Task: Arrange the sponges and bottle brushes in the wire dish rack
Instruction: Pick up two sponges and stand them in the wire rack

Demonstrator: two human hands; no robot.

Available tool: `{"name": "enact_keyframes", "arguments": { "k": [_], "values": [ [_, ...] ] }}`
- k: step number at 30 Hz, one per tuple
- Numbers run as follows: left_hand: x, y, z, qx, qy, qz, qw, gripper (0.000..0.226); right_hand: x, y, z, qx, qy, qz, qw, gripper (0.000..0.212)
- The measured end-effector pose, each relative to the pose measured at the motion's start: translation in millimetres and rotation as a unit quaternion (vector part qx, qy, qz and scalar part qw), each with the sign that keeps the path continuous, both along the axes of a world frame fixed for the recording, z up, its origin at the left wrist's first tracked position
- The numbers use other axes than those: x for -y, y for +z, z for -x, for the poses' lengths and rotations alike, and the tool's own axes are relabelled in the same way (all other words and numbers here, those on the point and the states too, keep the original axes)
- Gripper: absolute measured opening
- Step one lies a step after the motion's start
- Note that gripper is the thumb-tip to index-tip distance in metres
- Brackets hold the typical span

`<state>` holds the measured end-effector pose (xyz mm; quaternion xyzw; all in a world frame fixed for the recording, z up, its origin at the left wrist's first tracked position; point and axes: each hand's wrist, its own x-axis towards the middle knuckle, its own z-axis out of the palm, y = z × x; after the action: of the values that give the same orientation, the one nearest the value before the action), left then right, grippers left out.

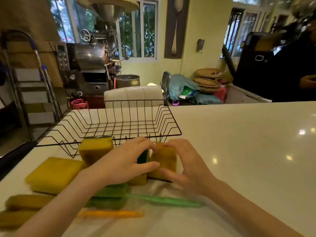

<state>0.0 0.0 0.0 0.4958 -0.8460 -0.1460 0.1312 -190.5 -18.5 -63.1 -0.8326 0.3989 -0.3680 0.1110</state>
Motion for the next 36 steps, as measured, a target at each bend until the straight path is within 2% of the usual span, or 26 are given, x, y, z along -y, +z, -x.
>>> {"name": "enact_keyframes", "arguments": {
  "k": [3, 7, 11, 17, 19, 22, 23, 24, 25, 28, 33, 36],
  "values": [
    [6.9, -4.6, -1.9, 0.070, 0.004, -0.022, 0.997, 0.053, 4.9, -3.7, 0.6, -0.085, -0.016, 0.003, 0.996, 0.061],
    [11.6, -8.9, -7.2, 0.139, 0.013, -0.055, 0.989, 0.062, 6.4, -8.3, 4.2, -0.092, -0.023, -0.064, 0.993, 0.071],
    [16.3, -12.7, -9.5, 0.151, 0.008, -0.069, 0.986, 0.066, 10.7, -13.0, 8.4, -0.083, -0.015, -0.124, 0.989, 0.077],
    [22.8, -14.1, -12.0, 0.149, -0.004, -0.093, 0.984, 0.064, 11.8, -4.6, 13.8, -0.078, -0.010, -0.130, 0.988, 0.068],
    [24.5, -14.9, -12.7, 0.149, -0.009, -0.095, 0.984, 0.066, 9.8, 1.4, 16.4, 0.020, -0.001, -0.165, 0.986, 0.055],
    [27.7, -17.0, -11.1, 0.149, -0.009, -0.081, 0.985, 0.068, 6.8, 5.7, 20.3, 0.200, 0.020, -0.247, 0.948, 0.029],
    [28.6, -17.5, -10.1, 0.147, -0.010, -0.077, 0.986, 0.067, 6.2, 6.5, 20.2, 0.232, 0.000, -0.272, 0.934, 0.021],
    [29.1, -18.1, -9.1, 0.145, -0.011, -0.074, 0.987, 0.067, 4.2, 8.9, 19.4, 0.241, -0.030, -0.285, 0.927, 0.024],
    [29.5, -18.5, -8.4, 0.143, -0.011, -0.071, 0.987, 0.066, 3.3, 10.4, 19.5, 0.230, -0.064, -0.280, 0.930, 0.033],
    [30.3, -19.8, -7.9, 0.131, -0.008, -0.062, 0.989, 0.062, -0.8, 16.7, 18.9, 0.125, -0.158, -0.220, 0.955, 0.060],
    [26.1, -22.4, -1.9, 0.078, -0.015, -0.055, 0.995, 0.065, 10.1, 10.3, 18.5, 0.097, -0.202, -0.285, 0.932, 0.063],
    [23.2, -23.7, 3.2, 0.036, -0.025, -0.044, 0.998, 0.064, 13.8, 5.8, 21.7, 0.118, -0.204, -0.325, 0.916, 0.054]
  ]
}}
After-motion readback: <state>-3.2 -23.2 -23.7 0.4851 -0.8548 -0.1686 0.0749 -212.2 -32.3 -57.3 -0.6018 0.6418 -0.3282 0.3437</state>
